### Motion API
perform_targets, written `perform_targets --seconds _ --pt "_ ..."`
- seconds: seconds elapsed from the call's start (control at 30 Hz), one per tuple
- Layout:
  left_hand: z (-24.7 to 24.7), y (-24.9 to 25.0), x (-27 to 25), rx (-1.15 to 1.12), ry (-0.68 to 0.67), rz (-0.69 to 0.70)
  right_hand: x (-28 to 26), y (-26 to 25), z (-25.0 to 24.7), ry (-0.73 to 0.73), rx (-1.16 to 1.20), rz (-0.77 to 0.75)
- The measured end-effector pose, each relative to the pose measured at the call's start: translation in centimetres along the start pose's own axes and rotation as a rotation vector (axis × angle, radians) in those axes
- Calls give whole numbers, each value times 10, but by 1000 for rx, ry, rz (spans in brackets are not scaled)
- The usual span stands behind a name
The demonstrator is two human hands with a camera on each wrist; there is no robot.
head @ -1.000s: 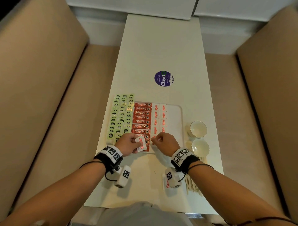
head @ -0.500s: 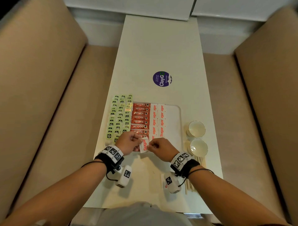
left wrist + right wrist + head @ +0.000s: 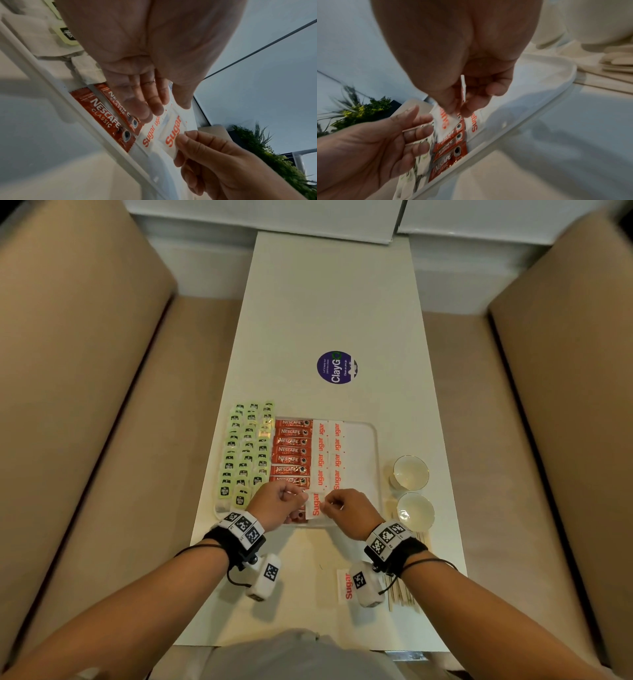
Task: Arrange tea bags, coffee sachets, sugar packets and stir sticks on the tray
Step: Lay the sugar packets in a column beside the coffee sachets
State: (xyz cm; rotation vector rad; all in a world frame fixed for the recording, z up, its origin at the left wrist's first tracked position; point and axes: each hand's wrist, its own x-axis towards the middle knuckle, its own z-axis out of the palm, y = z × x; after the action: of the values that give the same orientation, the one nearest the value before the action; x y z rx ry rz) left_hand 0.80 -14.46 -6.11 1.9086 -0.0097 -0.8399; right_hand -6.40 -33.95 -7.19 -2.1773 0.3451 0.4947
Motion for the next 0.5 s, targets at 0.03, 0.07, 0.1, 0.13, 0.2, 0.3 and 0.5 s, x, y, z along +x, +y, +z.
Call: perform_targets --seconds 0.03,0.07,0.1,0.13,0.2,0.3,0.5 --pt "0 -1 1 32 7 0 2 4 -2 22 -3 35" --pt "-1 -1 2 72 18 3 5 8 -4 42 -11 75" --pt "-1 -2 3 111 31 9 8 13 -6 58 -22 115" --pt "-1 -3 4 151 41 17 10 17 -9 69 -31 149" --pt "0 -3 5 218 52 27 12 22 -13 84 -45 201" --pt "5 -1 7 247 64 12 14 24 -16 87 -87 254" --pt "13 7 15 486 -1 80 17 23 -12 81 -130 310"
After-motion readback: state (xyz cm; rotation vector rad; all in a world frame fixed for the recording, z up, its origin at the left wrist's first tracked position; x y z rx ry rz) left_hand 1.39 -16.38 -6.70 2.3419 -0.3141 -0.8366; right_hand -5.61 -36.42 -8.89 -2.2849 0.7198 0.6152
